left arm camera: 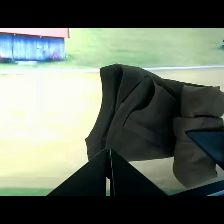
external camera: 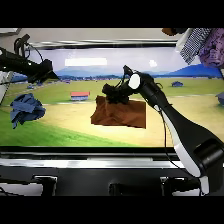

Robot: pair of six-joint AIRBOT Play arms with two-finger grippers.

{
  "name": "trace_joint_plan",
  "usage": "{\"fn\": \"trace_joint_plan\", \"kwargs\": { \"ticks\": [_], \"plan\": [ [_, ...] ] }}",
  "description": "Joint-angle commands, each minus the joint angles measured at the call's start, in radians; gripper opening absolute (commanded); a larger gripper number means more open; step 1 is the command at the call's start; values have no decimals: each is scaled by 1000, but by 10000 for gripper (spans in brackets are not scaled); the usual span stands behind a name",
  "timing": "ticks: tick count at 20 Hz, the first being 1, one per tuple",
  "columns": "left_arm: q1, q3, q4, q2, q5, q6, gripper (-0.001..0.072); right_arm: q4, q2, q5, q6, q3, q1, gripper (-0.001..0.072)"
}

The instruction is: Fold the clothes and pants, and hang the long-sleeved shirts on hangers.

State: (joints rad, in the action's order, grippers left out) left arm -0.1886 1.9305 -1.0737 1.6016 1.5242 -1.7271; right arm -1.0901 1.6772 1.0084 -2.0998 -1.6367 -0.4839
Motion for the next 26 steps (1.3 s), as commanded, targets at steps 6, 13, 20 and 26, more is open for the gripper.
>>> {"fn": "trace_joint_plan", "kwargs": {
  "ticks": [6,13,20,26],
  "plan": [
    [-1,-1,-1,1,-10,3,18,114,66,-143,67,-1,-18,157],
    [-1,-1,-1,1,-11,3,18,143,16,-100,171,-2,18,637],
    [-2,-1,-1,1,-11,3,18,128,-93,180,379,12,513,656],
    [-2,-1,-1,1,-29,3,18,222,-93,163,620,336,673,654]
  ]
}}
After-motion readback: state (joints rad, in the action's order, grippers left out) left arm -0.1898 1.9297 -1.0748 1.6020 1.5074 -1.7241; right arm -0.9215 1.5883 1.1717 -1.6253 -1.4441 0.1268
